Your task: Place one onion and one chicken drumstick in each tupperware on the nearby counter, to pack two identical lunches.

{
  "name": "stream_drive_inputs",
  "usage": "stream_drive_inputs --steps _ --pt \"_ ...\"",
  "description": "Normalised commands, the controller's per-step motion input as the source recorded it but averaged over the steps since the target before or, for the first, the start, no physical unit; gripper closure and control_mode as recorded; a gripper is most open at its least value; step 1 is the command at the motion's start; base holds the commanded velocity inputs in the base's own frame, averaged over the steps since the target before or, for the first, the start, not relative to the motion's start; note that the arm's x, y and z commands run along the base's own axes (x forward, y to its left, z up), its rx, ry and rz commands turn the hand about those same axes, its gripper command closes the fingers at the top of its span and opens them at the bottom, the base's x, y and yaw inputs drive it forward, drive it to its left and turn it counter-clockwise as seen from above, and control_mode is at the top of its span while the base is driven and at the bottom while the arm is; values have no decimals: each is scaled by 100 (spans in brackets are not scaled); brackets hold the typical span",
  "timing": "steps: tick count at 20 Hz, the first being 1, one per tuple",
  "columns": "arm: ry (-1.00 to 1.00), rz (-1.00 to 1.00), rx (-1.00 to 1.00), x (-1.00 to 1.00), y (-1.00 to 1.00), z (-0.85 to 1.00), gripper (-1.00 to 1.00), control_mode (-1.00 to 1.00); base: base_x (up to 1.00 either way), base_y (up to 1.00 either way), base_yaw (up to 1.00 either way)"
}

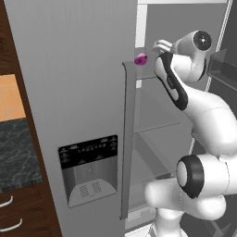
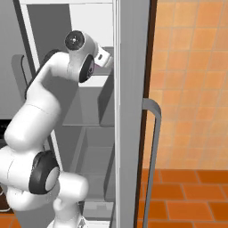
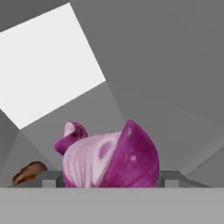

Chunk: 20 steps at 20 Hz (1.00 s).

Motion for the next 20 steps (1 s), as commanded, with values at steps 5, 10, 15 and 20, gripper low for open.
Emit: stream_drive_inputs --steps 5,10,15,20 --pt "7 13 1 -100 20 31 100 -100 0 0 0" --pt "42 3 2 -100 24 -22 100 -100 0 0 0" --pt "68 5 -7 -87 28 -100 100 -100 0 0 0" --pt "43 1 -3 -31 9 -80 100 100 -20 1 2"
